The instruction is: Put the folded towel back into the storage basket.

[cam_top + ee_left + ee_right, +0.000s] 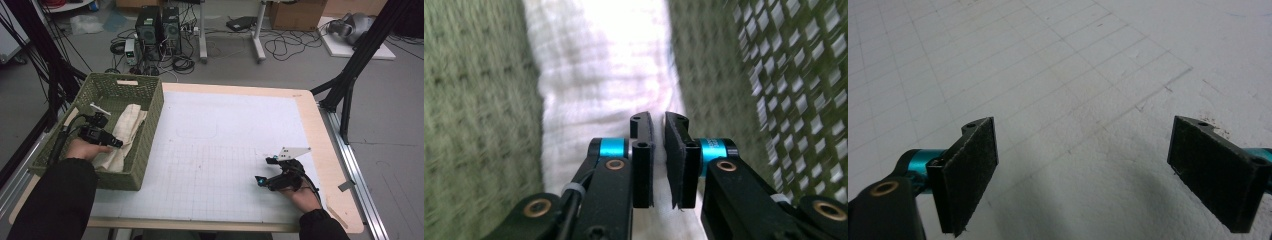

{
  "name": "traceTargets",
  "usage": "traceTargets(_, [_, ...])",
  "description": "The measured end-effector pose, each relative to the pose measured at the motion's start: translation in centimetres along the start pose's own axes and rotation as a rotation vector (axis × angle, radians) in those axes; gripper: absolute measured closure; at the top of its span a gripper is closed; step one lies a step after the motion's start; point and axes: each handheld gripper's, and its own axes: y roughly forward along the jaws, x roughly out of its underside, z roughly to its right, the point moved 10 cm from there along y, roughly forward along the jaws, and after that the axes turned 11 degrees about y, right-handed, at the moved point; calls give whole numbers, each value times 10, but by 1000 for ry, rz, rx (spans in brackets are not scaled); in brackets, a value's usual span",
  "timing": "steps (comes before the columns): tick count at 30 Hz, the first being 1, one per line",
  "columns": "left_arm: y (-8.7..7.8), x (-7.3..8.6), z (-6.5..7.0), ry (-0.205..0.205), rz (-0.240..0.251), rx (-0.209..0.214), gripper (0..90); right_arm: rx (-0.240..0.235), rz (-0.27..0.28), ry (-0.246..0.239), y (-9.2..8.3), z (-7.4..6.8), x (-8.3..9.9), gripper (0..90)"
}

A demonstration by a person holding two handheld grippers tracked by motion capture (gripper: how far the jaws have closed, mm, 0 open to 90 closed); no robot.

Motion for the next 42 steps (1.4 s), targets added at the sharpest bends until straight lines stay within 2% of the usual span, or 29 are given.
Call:
traceTargets(1, [2,-1,0,-9,10,-5,807,-3,-3,0,0,0,0,120])
traceTargets(2, [6,1,0,-9,-3,1,806,-2,-4,-1,0,0,0,120])
traceTargets(5, [14,12,3,1,-84,26,745,-3,-4,-1,0,0,1,120])
traceTargets(9, [8,8,6,29,-59,49,681,-5,-5,0,0,-1,1,121])
traceTargets(13, [-1,8,9,97,-61,57,681,-4,-1,-3,0,-1,0,121])
traceTargets(15, [-5,10,8,127,-78,58,677,-5,-4,-1,1,-1,1,120])
traceTargets(19, [-8,8,10,156,-68,78,660,-5,-8,-3,1,-1,1,121])
traceTargets(23, [-3,13,10,156,-115,78,637,-3,-5,-4,1,0,1,120])
traceTargets(26, [2,20,5,126,-188,55,717,-4,-3,-2,1,0,0,120])
traceTargets(28, [6,24,4,111,-217,67,799,-5,-5,0,1,-1,1,120])
traceTargets(30, [10,25,5,136,-220,57,833,-4,1,-4,1,0,0,121])
traceTargets(36, [12,26,8,204,-204,55,831,-8,3,-11,1,-3,-2,121])
traceTargets(40, [10,25,10,236,-184,53,797,-5,9,-7,0,-2,-3,120])
traceTargets(42, [7,22,12,255,-156,56,781,-7,12,-5,-1,-2,-3,121])
